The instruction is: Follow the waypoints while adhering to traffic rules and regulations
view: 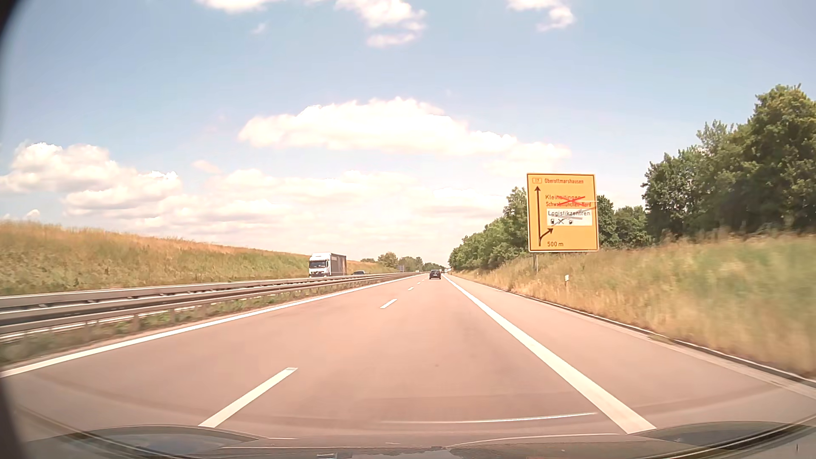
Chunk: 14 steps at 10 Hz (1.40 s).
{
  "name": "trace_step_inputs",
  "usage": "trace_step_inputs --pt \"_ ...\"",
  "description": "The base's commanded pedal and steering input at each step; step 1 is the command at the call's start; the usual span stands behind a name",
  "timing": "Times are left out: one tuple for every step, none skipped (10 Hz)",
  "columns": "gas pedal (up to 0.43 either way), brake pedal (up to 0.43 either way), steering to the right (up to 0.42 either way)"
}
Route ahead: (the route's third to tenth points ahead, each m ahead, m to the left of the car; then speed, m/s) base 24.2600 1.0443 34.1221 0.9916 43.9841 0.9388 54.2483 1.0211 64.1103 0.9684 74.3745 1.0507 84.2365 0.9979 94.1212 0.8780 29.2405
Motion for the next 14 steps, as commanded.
trace_step_inputs --pt "0.378 0.012 -0.001" --pt "0.378 0.012 -0.001" --pt "0.378 0.012 -0.001" --pt "0.378 0.012 -0.001" --pt "0.378 0.012 -0.001" --pt "0.390 0.012 -0.001" --pt "0.409 0.012 -0.001" --pt "0.421 0.012 -0.001" --pt "0.421 0.012 -0.001" --pt "0.421 0.012 -0.001" --pt "0.429 0.012 -0.001" --pt "0.429 0.012 -0.002" --pt "0.429 0.012 -0.002" --pt "0.429 0.012 -0.002"
